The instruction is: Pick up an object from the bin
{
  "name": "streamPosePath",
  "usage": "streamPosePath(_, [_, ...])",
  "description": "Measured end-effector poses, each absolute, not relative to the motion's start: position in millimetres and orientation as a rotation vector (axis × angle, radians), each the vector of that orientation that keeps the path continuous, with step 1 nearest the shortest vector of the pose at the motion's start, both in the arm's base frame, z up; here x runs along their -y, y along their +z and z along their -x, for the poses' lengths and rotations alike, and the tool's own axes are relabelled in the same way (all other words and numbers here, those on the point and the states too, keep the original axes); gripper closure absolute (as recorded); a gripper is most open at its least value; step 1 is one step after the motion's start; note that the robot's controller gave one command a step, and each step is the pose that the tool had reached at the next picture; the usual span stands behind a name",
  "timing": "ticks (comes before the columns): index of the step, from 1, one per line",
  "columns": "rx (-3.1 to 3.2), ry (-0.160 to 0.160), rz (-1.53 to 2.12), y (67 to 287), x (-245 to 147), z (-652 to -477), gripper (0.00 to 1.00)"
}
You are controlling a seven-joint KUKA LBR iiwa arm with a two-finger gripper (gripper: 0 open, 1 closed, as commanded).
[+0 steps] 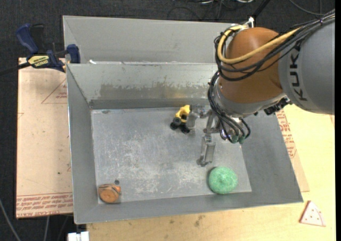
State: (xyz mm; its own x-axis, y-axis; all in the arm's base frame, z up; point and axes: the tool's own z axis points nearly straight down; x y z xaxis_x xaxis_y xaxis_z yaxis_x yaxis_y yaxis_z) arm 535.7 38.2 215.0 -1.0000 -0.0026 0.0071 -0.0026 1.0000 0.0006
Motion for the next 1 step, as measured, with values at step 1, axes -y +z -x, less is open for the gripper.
streamPosePath(1, [3.142, -0.002, -0.002, 219.6, -38.0, -536.9, 0.00])
